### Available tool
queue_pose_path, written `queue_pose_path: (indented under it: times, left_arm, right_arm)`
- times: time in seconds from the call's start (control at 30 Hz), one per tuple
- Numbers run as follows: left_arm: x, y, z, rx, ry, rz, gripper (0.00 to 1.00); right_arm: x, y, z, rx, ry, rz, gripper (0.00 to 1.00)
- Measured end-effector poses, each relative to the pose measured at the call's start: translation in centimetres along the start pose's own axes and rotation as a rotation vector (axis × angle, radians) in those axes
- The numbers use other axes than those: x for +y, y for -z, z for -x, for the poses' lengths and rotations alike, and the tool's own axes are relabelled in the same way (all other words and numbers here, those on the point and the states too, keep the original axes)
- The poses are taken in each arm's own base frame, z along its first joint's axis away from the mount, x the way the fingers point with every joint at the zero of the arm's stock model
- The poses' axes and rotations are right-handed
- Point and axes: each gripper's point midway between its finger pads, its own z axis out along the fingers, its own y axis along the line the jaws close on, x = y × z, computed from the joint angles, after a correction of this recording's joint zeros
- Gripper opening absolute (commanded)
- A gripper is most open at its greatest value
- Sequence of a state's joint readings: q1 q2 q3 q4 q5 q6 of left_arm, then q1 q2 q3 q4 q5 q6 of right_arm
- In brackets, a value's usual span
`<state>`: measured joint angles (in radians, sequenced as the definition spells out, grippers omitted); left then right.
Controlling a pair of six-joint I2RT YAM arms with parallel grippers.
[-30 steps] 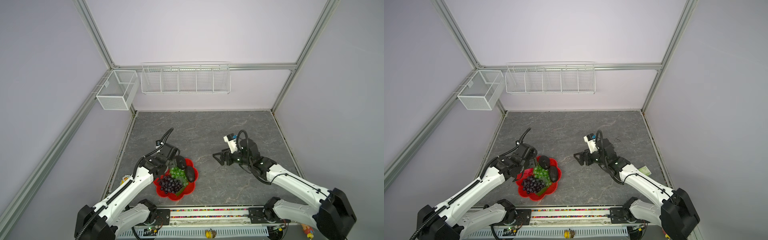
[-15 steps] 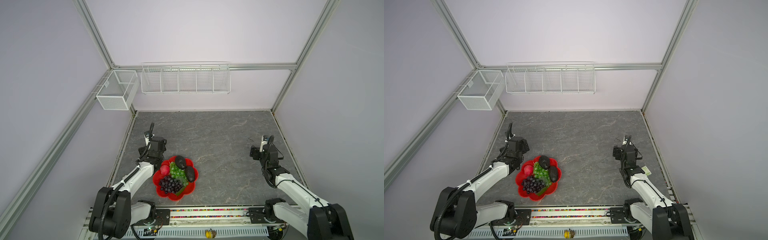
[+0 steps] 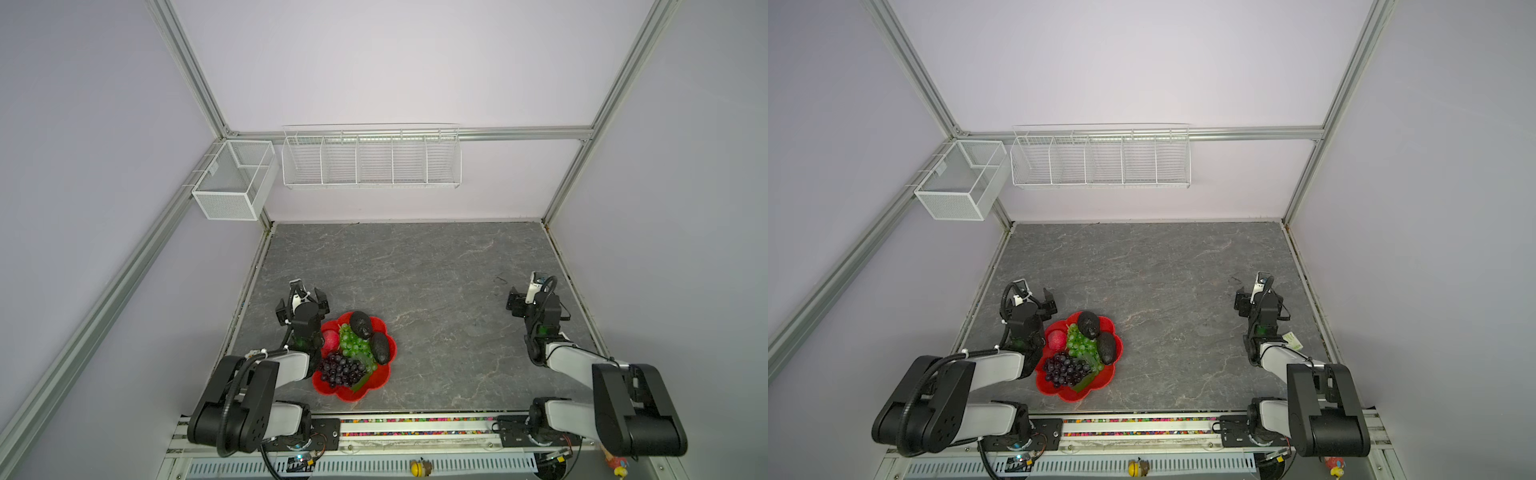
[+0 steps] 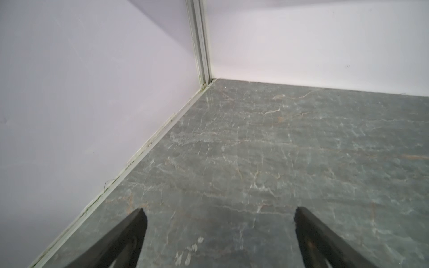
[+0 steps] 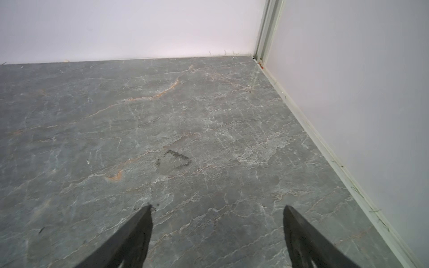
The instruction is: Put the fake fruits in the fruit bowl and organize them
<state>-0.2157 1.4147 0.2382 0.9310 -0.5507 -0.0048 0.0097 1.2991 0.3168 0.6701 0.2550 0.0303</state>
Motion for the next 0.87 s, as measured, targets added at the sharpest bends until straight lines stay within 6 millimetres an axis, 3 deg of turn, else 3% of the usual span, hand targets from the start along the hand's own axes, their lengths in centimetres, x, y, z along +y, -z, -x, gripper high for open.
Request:
queue_pose_path:
  times: [0.13,0.33,0.53,0.87]
  left_arm:
    - [-0.9,-1.0,-1.4,-0.002,-0.031,-0.026,0.99]
    - [-1.2,-1.8,-0.2,-0.033,-0.017,-0.048,0.99]
    - [0.1,-4.1,1.7,-0.028,0.041,0.002,0.99]
    - [0.3,-4.2,0.8,0.012,0.043,0.005,0.99]
  right_arm:
    - [1.4,-0.7,0.1,-0.026,0.017,0.075,0.89]
    - [3.2,-2.7,-2.6,0.035,0.054,0.163,0.89]
    - [3.2,-3.2,-0.9,-0.005,0.043,0.172,0.88]
    - [3.2,-3.2,-0.9,-0.005,0.043,0.176,0.88]
